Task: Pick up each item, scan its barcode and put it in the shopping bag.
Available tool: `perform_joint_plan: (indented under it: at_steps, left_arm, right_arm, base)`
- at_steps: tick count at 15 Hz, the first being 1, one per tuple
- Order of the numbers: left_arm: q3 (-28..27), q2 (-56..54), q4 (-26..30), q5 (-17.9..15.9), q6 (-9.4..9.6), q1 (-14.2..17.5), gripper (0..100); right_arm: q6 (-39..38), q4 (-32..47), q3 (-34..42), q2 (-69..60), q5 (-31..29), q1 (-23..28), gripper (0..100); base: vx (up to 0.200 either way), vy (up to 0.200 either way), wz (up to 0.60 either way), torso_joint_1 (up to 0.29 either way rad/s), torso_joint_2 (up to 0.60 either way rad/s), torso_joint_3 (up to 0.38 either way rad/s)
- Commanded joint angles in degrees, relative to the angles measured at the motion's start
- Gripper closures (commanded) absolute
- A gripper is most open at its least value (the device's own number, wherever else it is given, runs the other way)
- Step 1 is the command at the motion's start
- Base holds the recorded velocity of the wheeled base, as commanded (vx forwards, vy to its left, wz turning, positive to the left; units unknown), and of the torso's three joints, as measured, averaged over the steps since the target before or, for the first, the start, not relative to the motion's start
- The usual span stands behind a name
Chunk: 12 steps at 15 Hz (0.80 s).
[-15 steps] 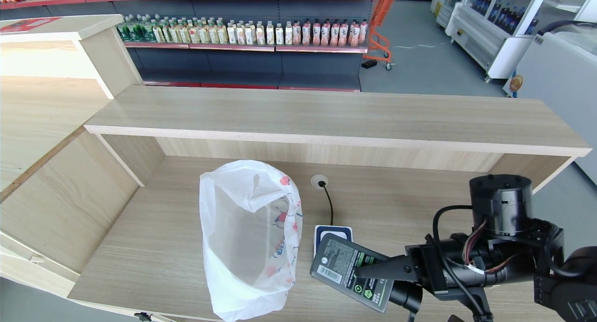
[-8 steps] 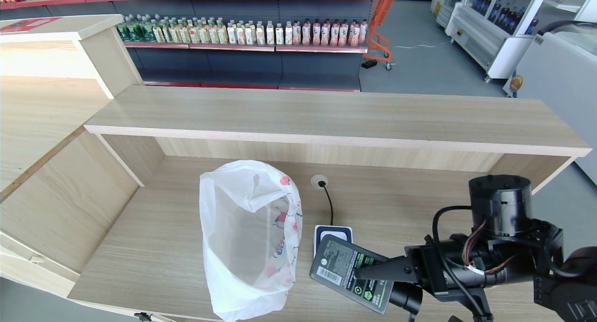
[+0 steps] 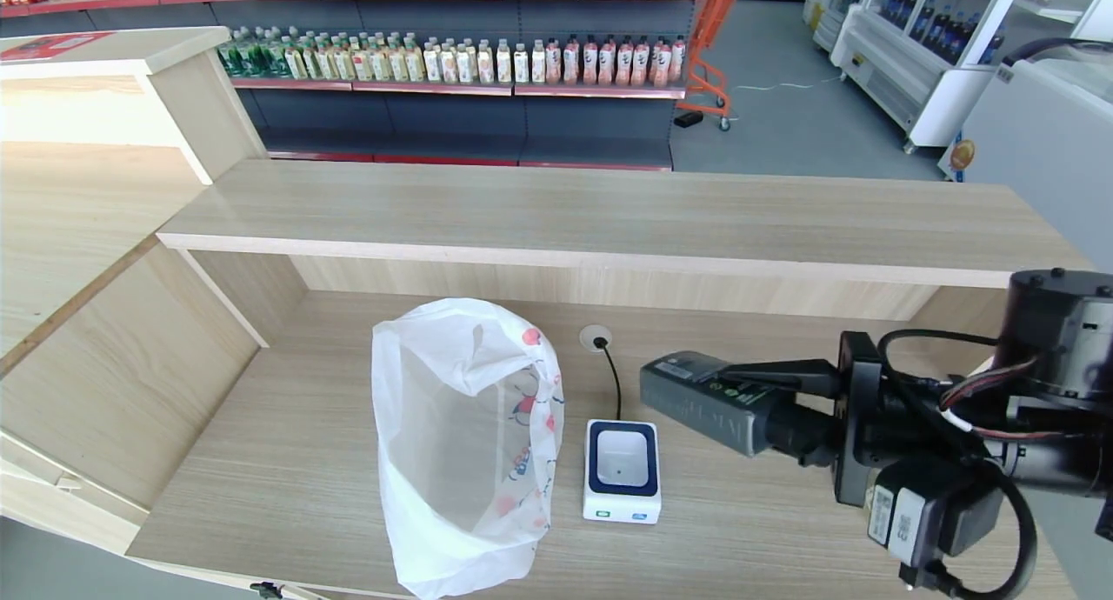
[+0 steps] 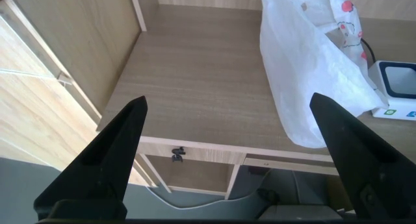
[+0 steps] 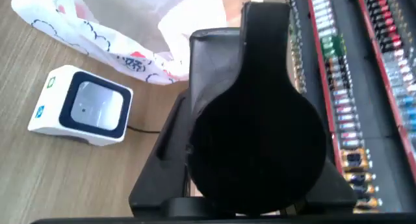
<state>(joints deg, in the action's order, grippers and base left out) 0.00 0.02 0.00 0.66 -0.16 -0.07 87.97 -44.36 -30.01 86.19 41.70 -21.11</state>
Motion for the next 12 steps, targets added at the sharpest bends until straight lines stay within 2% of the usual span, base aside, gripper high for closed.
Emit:
perform_joint_plan:
  at_steps: [1, 2, 4, 6, 8, 9, 10, 12]
  left_arm:
    - [0.00, -0.02, 0.00, 0.04, -0.02, -0.01, 0]
    - [0.00, -0.02, 0.00, 0.04, -0.02, -0.01, 0]
    - [0.00, -0.02, 0.00, 0.04, -0.02, 0.07, 0]
    - [0.00, -0.02, 0.00, 0.04, -0.02, -0.01, 0]
    - [0.00, -0.02, 0.00, 0.04, -0.02, 0.07, 0]
    - [0.00, -0.02, 0.00, 0.04, -0.02, -0.01, 0]
    - [0.00, -0.02, 0.00, 0.04, -0.02, 0.07, 0]
    - [0.00, -0.02, 0.00, 0.04, -0.02, -0.01, 0]
  right_arm:
    - [-18.97, 3.67, 3.82, -9.72, -3.03, 13.73, 100]
    - [-33.83, 5.78, 4.00, -10.51, -3.56, 18.13, 100]
    - [-62.22, 6.39, 4.00, -10.51, -8.39, 18.57, 100]
    - [-84.10, 6.48, 4.44, -9.02, -11.03, 17.16, 100]
    - [-99.13, 6.66, 4.70, -7.44, -11.03, 16.19, 100]
    - [-104.23, 7.01, 4.96, -6.91, -11.03, 15.58, 100]
    - [-108.09, 8.06, 5.40, -6.73, -11.03, 14.87, 100]
    - [-110.38, 9.56, 6.46, -5.86, -11.03, 14.26, 100]
  base:
    - [0.000, 0.000, 0.00, 0.000, 0.00, 0.000]
    - [0.000, 0.000, 0.00, 0.000, 0.00, 0.000]
    - [0.000, 0.000, 0.00, 0.000, 0.00, 0.000]
    - [0.000, 0.000, 0.00, 0.000, 0.00, 0.000]
    - [0.000, 0.000, 0.00, 0.000, 0.00, 0.000]
    - [0.000, 0.000, 0.00, 0.000, 0.00, 0.000]
    - [0.000, 0.000, 0.00, 0.000, 0.00, 0.000]
    - [0.000, 0.000, 0.00, 0.000, 0.00, 0.000]
